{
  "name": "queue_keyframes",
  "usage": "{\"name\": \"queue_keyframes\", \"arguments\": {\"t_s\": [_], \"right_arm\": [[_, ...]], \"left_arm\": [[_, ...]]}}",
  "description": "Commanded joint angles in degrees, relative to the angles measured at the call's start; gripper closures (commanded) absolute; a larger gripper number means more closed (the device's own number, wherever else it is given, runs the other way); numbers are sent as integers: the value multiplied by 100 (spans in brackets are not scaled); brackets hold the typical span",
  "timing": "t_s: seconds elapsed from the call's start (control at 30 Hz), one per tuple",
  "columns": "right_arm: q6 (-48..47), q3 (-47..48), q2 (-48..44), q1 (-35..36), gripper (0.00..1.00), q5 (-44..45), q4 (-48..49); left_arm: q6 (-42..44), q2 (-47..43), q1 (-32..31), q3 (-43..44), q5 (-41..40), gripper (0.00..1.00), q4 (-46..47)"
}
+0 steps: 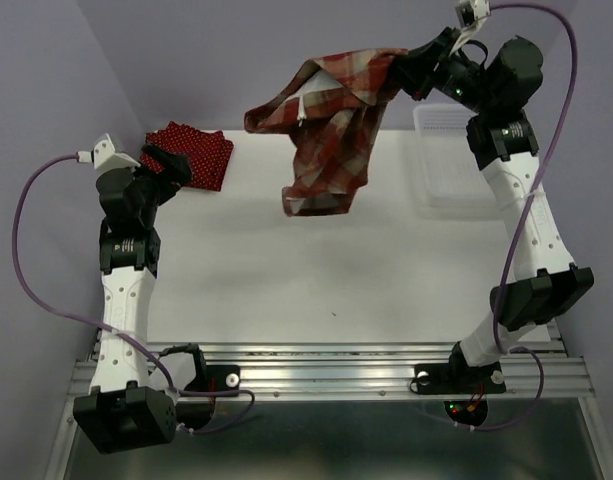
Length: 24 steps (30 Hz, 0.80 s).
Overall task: Fold and stack the skirts
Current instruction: Move the skirt to the center of the board, then flatten the skirt out
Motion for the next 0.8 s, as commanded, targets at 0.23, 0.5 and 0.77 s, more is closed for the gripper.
{"name": "queue_keyframes", "arguments": {"t_s": [0.23,0.5,0.77], "right_arm": [[-1006,-5310,-2024,-97,1,2290,-1258],[-640,-5424,-2376,-44,0,2757,-2001],[-270,-6216,-2333,974,0,3337,-2071]], "left_arm": [[-388,-160,12,-306,-282,1,-748],[-107,779,-549,-764,616,1,-775],[-142,2247,-1867,-158,335,1,-617]]}}
